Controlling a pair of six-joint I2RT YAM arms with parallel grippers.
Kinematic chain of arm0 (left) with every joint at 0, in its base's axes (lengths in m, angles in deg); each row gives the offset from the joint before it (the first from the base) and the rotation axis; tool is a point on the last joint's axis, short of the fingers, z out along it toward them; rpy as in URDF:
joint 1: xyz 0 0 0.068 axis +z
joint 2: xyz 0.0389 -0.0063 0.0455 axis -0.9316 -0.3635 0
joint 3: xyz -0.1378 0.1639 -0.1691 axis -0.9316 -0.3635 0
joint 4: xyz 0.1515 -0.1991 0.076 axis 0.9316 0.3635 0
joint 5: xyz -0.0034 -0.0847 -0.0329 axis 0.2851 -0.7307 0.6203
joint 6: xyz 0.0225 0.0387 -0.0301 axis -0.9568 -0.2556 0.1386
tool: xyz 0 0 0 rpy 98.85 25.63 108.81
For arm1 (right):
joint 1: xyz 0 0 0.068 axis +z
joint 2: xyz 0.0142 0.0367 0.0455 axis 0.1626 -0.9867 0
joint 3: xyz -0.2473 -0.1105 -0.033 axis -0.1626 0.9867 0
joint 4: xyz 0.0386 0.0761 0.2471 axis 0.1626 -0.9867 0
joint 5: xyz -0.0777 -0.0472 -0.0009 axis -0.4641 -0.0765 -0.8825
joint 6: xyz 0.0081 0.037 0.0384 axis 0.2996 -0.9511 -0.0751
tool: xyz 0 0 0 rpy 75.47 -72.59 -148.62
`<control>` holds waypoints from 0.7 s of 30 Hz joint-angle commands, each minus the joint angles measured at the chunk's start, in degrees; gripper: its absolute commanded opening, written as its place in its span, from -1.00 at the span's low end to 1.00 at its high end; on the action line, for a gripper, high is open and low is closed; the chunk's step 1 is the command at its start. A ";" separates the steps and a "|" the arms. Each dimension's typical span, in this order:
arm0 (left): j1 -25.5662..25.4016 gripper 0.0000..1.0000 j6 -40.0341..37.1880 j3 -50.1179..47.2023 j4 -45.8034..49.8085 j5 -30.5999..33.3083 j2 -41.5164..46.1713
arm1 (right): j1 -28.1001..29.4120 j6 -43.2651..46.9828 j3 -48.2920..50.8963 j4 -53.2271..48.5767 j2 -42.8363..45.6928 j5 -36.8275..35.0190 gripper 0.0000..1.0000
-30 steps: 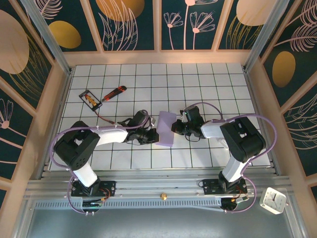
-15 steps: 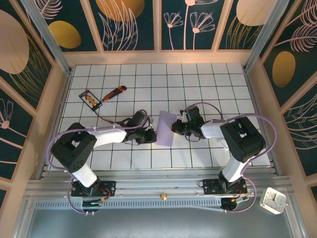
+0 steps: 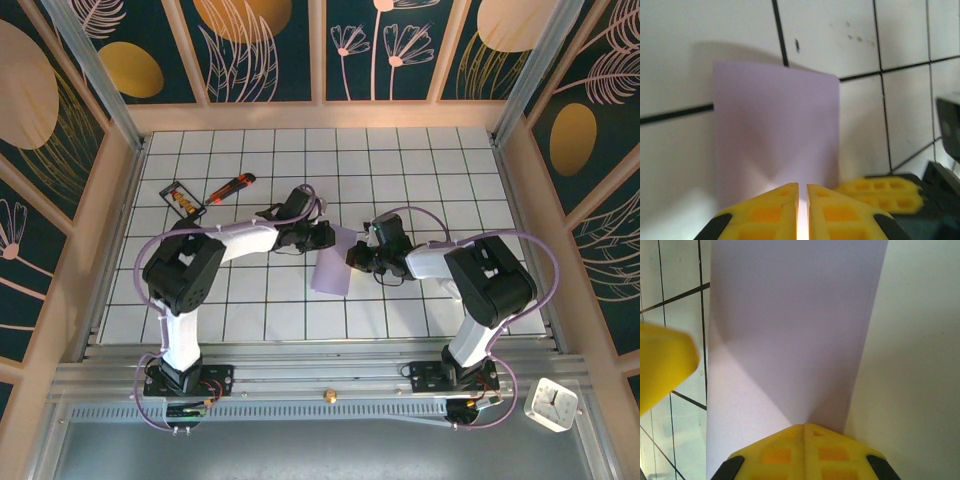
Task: Fold a paper plane with a square sheet of paper (pick it up from the middle)
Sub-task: First fold the square sheet of paper in half at the center of the table.
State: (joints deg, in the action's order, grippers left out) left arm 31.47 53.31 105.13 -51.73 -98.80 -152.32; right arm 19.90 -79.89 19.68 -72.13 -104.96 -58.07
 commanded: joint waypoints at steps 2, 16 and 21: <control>1.63 -0.74 -2.11 2.80 2.24 -0.35 -3.37 | 0.33 0.71 2.58 -9.09 -1.96 -4.90 -1.00; 3.58 -0.63 -1.15 0.10 0.90 -2.18 0.76 | 0.37 0.62 3.18 -8.82 -2.22 -5.00 -1.00; 1.62 -0.55 2.63 -8.69 -2.74 -3.07 9.49 | 0.43 0.55 3.00 -8.70 -2.75 -4.93 -1.00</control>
State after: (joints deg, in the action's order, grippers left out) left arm 34.32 53.52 99.76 -52.48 -100.42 -147.88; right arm 20.01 -79.91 19.79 -71.96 -104.96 -58.20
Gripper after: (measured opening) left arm 0.221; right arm 0.057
